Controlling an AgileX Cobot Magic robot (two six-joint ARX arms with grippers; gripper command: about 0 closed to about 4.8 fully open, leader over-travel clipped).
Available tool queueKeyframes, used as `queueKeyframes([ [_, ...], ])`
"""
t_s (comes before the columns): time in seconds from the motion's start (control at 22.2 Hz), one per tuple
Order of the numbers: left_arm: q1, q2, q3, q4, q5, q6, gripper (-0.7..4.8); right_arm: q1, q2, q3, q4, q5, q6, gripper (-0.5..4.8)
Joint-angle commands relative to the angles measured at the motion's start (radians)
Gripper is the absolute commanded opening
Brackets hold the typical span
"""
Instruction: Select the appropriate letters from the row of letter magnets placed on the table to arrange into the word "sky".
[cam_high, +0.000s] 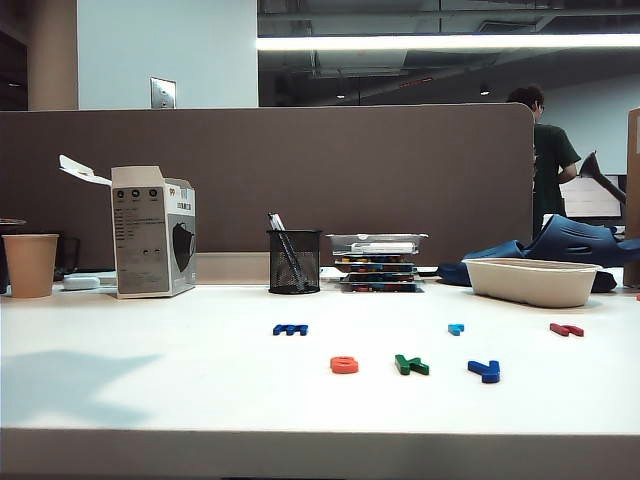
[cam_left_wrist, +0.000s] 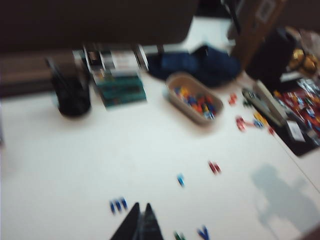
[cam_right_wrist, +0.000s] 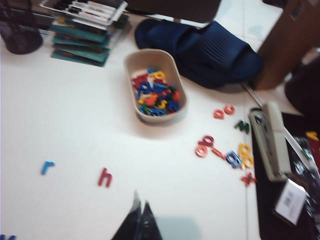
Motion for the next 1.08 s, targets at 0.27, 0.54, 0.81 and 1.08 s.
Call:
queueKeyframes([
  [0.27,0.550,-0.018,0.070,0.161,0.208,0.290,-0.05,-0.148,-0.232,-0.263,0.158,-0.151,0.038,-0.06],
  [0.54,0.755,-0.143,0.019,0.107,0.164,0.335,-0.05,-0.143,-0.342,-0.394,0.188,-0.193,0.059,-0.06],
  [0.81,0.755,-0.457,-0.290,0.109,0.158,0.333,-0.05,-0.052,-0.427,-0.519,0.302,-0.254,0.111,-0.06],
  [1.08,0.755,-0.703,-0.531,0.131,0.159,0.334,-0.05,0.000,-0.448,-0.576,0.314,-0.195,0.118,-0.06],
])
